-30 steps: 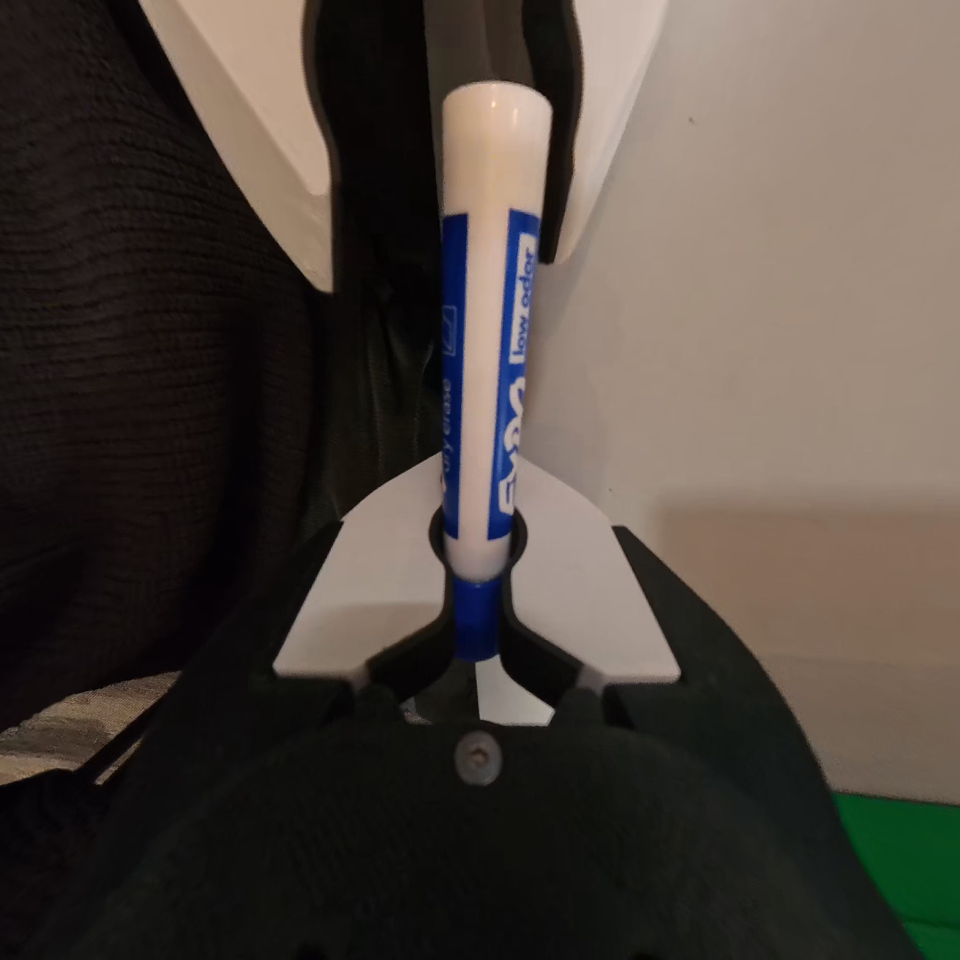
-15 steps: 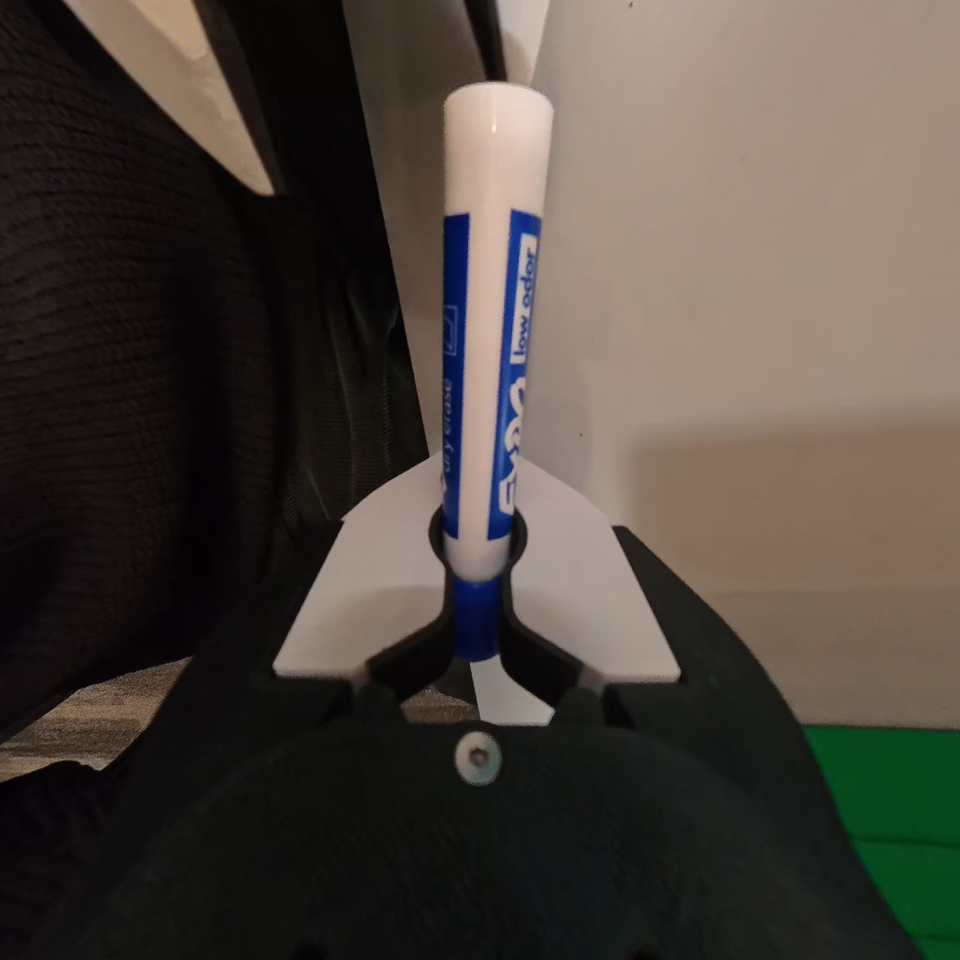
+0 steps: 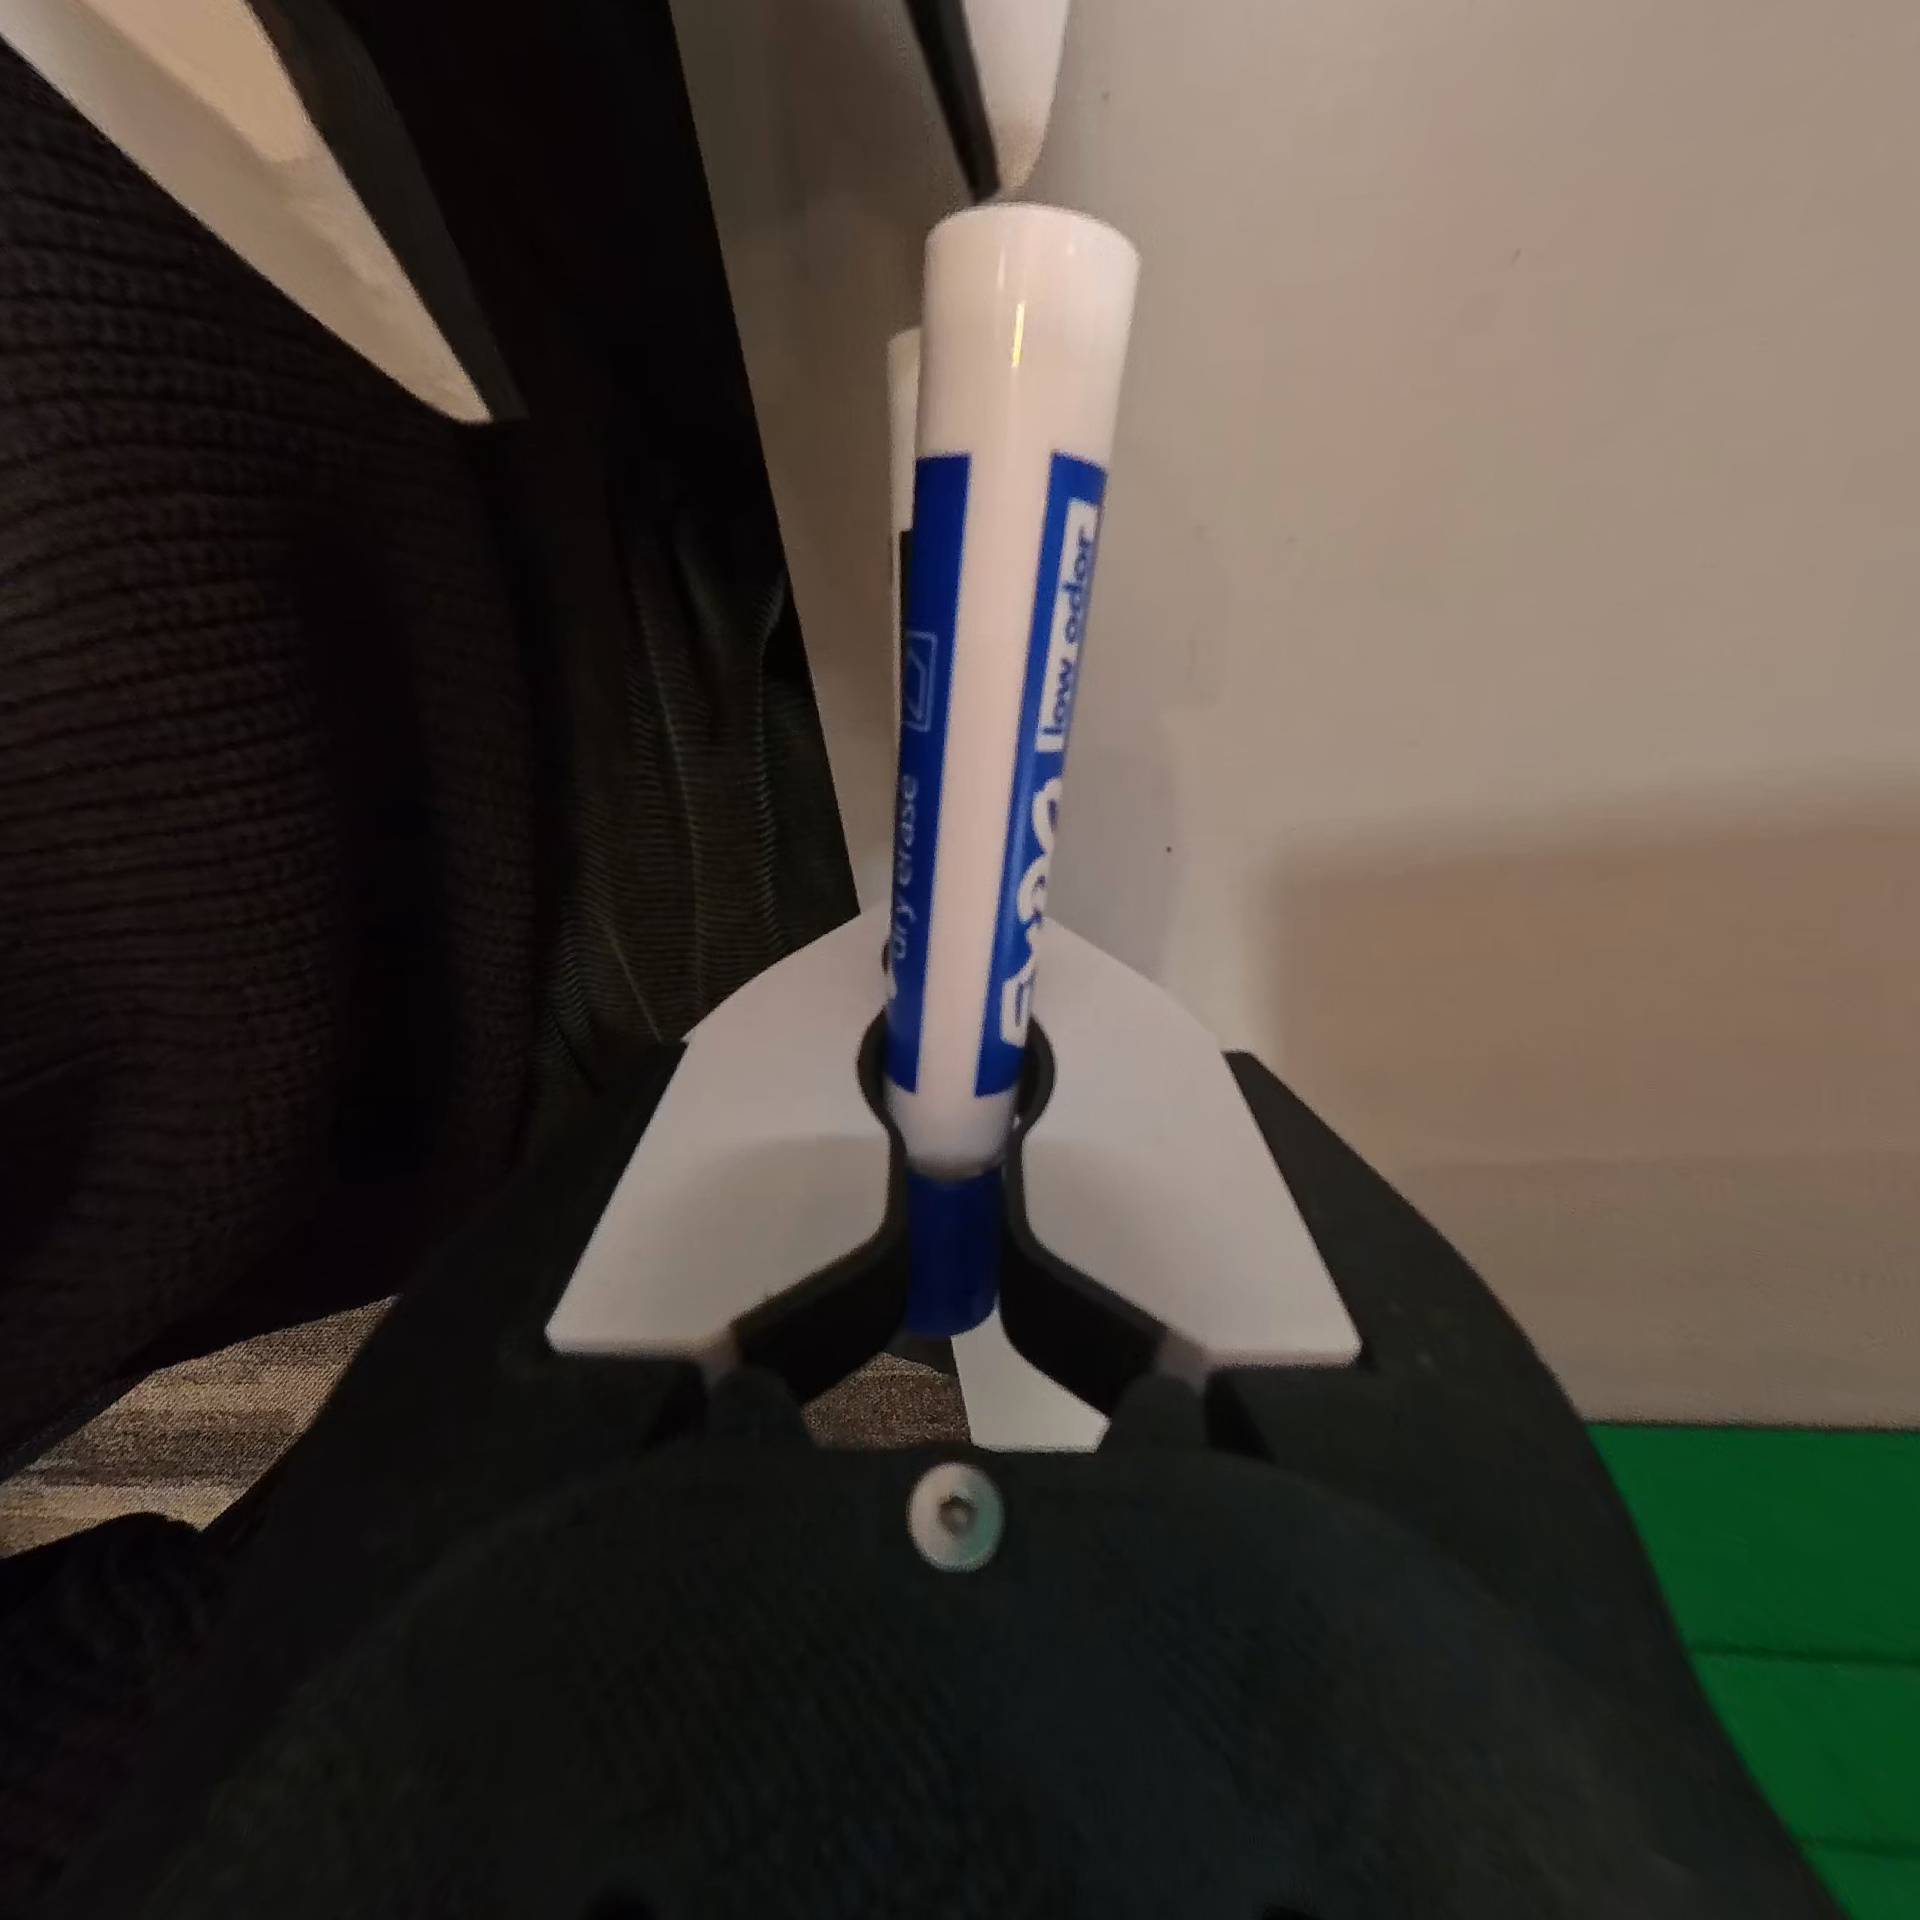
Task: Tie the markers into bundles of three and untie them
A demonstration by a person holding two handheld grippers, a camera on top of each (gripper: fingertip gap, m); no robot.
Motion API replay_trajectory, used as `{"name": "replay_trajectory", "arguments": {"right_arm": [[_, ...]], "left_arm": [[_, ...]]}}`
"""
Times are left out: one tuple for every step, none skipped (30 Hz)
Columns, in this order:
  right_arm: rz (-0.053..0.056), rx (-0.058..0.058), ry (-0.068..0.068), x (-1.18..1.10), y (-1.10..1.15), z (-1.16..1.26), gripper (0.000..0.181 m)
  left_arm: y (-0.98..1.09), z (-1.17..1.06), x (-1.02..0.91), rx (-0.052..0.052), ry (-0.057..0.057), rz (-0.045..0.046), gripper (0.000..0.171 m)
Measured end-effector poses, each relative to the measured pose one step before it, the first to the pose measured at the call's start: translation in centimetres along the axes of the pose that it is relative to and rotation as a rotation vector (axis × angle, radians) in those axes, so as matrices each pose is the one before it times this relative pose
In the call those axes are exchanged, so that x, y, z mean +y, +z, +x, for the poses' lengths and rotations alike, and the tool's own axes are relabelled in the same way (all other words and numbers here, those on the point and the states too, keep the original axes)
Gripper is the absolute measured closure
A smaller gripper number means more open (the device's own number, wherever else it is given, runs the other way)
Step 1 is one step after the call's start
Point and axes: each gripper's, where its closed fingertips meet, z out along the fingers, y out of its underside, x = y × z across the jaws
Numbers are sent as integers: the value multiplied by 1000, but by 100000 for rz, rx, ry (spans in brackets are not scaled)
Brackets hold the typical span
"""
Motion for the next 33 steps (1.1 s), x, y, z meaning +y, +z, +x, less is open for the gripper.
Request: {"name": "replay_trajectory", "arguments": {"right_arm": [[-58, 33, 18, 2, -10, -18, 168], [-196, 37, 17, 14, 1, -12, 168], [-274, 77, -61, 25, 18, -18, 168], [-302, -78, -2, 35, 22, -22, 168], [-274, -60, -9, 29, 26, -29, 167], [-239, 89, 16, 37, 23, 6, 168], [-326, 93, 102, 52, 14, 20, 168], [-382, 206, 61, 79, 6, 33, 168], [-321, 188, 76, 69, 1, 29, 168], [-204, 97, 161, 55, 8, 20, 168], [-125, 88, 123, 24, 7, 25, 167], [-176, 101, 52, 30, 15, 23, 167], [-131, 55, 30, 19, 12, -2, 167], [-105, 5, -40, 4, 5, -3, 167], [-137, -23, -74, 16, 14, -24, 167], [-149, -52, -52, 12, 23, -17, 167], [-66, -51, -61, -14, 13, -26, 167], [-76, -63, -69, -5, 1, -30, 167], [-180, 100, -83, 20, 2, -9, 167], [-28, 2, 5, 12, -13, -3, 167], [150, -102, 58, -25, -19, -21, 167], [330, -109, 30, -31, -41, -8, 167], [331, 29, 11, -37, -59, -2, 167], [146, 23, 109, -9, -64, 2, 167], [-37, 92, 102, 20, -48, 15, 167], [-156, 81, 53, 49, -27, 9, 167], [-210, -11, 21, 50, 1, -4, 167], [-299, -28, 14, 75, 13, -6, 167], [-308, 23, -18, 55, 17, -2, 167], [-268, 20, -2, 53, 28, 7, 167], [-131, 42, -22, 30, 9, 7, 167], [-4, -2, -27, 10, -2, 0, 167], [36, 2, -7, 5, -10, 7, 167]], "left_arm": [[-24, 85, -104, 614, -193, 573, 124], [0, 155, -91, 905, -147, 521, 124], [24, 126, -31, 671, -54, 280, 124], [51, 85, 32, 346, 211, -81, 124], [48, 89, 47, 172, 445, -123, 124], [61, 80, 40, 134, 451, -120, 124], [50, 81, 32, 90, 321, -117, 124], [54, 90, 64, 278, 213, -389, 123], [49, 111, 52, 508, 90, -289, 123], [24, 95, -1, 433, -11, 98, 123], [39, 88, 24, 462, -80, -29, 123], [29, 77, 29, 447, -26, -43, 123], [26, 25, 26, 146, -34, -31, 123], [28, 41, 36, 237, -21, -126, 123], [22, 32, 40, 290, -105, -192, 123], [34, 23, 31, 192, -101, -144, 123], [12, -4, 4, -120, 0, 49, 123], [9, 3, 45, 52, 39, -154, 123], [16, 13, 36, 158, -58, -229, 123], [17, 7, 33, 85, -108, -210, 123], [6, -17, 54, -56, -33, -370, 123], [16, -21, 105, -105, 87, -686, 123], [19, -32, 97, -178, 218, -598, 122], [5, -37, 45, -286, 190, -222, 122], [-6, -21, 46, -28, 66, -243, 122], [-13, -18, 33, -21, -118, -221, 122], [-21, -30, 26, -18, -193, -152, 122], [-12, -56, 30, -150, -221, -142, 121], [-30, -71, 22, -181, -177, -106, 121], [-1, -80, 59, -259, -198, -278, 121], [-21, -69, 63, -210, -174, -329, 121], [4, -55, 59, -147, -159, -270, 120], [-7, -47, 78, -82, -152, -421, 119]]}}
